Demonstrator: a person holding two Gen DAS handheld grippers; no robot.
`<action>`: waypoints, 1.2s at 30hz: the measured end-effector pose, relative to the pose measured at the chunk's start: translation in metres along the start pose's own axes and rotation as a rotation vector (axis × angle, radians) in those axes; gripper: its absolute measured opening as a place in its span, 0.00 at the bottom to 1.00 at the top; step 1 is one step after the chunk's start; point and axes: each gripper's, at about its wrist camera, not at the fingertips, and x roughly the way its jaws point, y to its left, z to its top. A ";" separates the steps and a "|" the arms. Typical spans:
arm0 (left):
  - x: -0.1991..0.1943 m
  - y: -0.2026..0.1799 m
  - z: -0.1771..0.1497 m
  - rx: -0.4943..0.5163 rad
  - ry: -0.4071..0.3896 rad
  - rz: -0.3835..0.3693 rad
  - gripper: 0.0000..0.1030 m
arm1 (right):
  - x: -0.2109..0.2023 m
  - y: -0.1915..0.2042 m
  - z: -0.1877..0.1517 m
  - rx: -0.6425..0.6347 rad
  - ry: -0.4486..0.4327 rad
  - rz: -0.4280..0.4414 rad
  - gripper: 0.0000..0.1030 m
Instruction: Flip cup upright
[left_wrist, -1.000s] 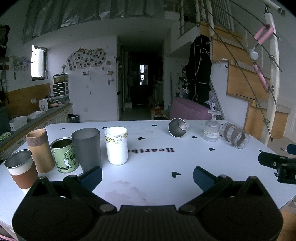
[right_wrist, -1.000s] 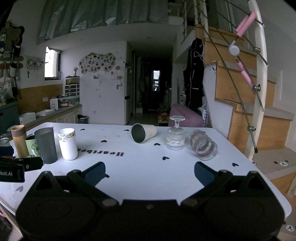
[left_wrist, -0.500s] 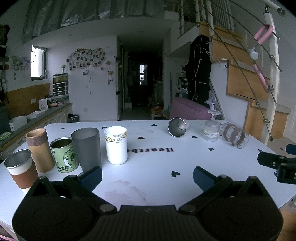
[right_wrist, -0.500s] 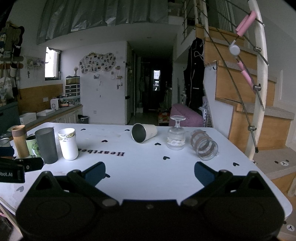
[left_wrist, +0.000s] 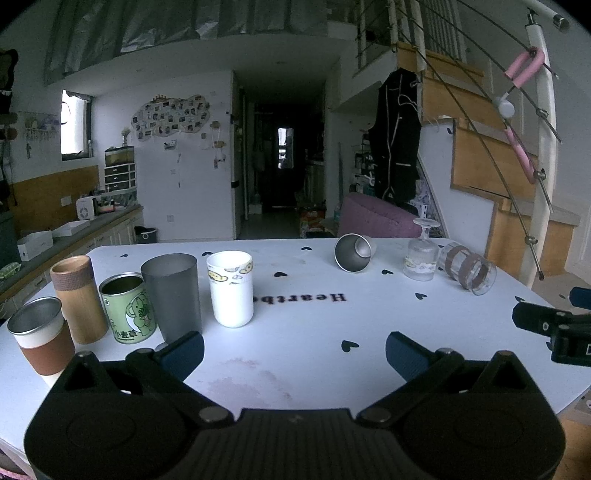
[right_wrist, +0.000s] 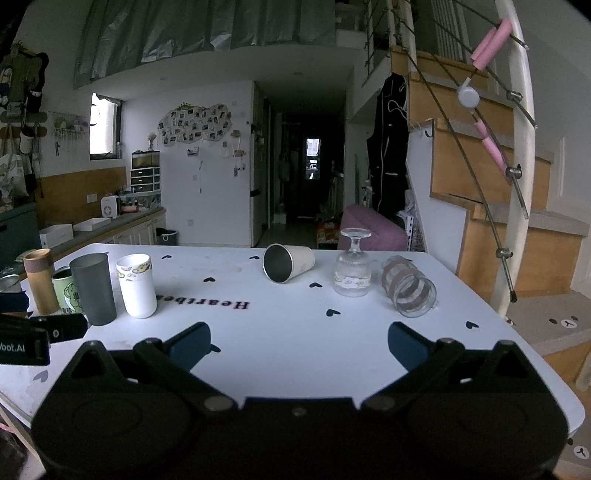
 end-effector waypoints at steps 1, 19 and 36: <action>0.000 0.000 0.000 0.000 0.000 0.000 1.00 | 0.000 0.000 0.000 0.000 0.000 0.000 1.00; 0.000 0.000 0.000 0.000 0.001 0.000 1.00 | 0.001 -0.001 -0.001 0.002 0.002 0.001 1.00; 0.007 0.003 -0.013 -0.004 0.015 0.009 1.00 | 0.031 -0.020 0.001 0.008 0.018 -0.031 1.00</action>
